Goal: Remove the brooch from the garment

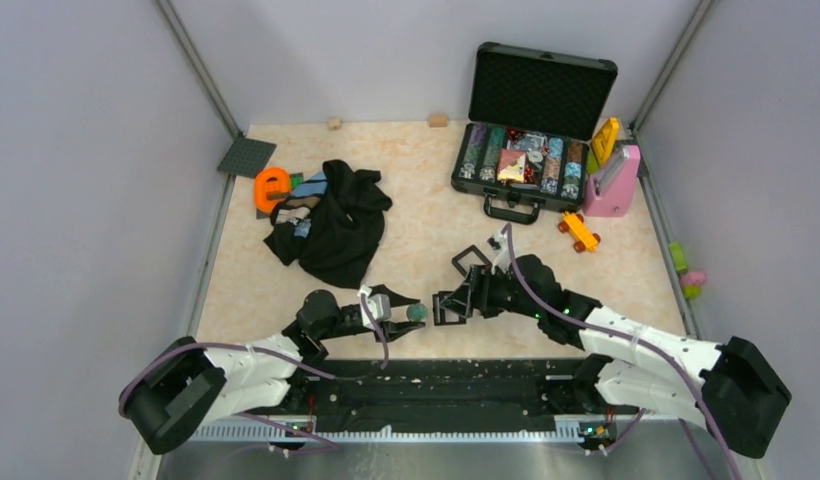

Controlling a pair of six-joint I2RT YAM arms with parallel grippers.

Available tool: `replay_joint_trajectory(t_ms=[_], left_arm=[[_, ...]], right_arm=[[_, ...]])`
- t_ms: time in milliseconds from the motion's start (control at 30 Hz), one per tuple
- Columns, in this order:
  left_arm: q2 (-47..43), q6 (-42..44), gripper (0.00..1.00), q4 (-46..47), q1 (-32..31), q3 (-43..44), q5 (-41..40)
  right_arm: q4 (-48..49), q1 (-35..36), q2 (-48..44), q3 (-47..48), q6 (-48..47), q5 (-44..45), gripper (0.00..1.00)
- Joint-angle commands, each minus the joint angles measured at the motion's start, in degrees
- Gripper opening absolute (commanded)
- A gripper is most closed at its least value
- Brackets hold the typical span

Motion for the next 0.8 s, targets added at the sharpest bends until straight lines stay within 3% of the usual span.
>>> replay_joint_trajectory(t_ms=[0,167,533,767], left_arm=[[0.2,2.8,0.29,-0.1,-0.2,1.5,-0.9],[1.8,3.1,0.30,-1.0,-0.2,2.0,-5.6],[5.9,4.5,0.31,-5.4,-0.2,4.1,-11.4],[10.1,-0.1,0.31,-3.3,-0.2,4.6,-17.3]], right_arm=[[21.4,-6.5,1.4,-7.3,4.3,-12.2,0.57],[31.0,-9.8,9.1,-8.3,6.0,-19.8,0.56],[64.1,-14.0,33.4,-7.9,15.2,-33.3,0.51],[82.0,-15.7,50.4,-3.3,23.5,-40.1,0.42]])
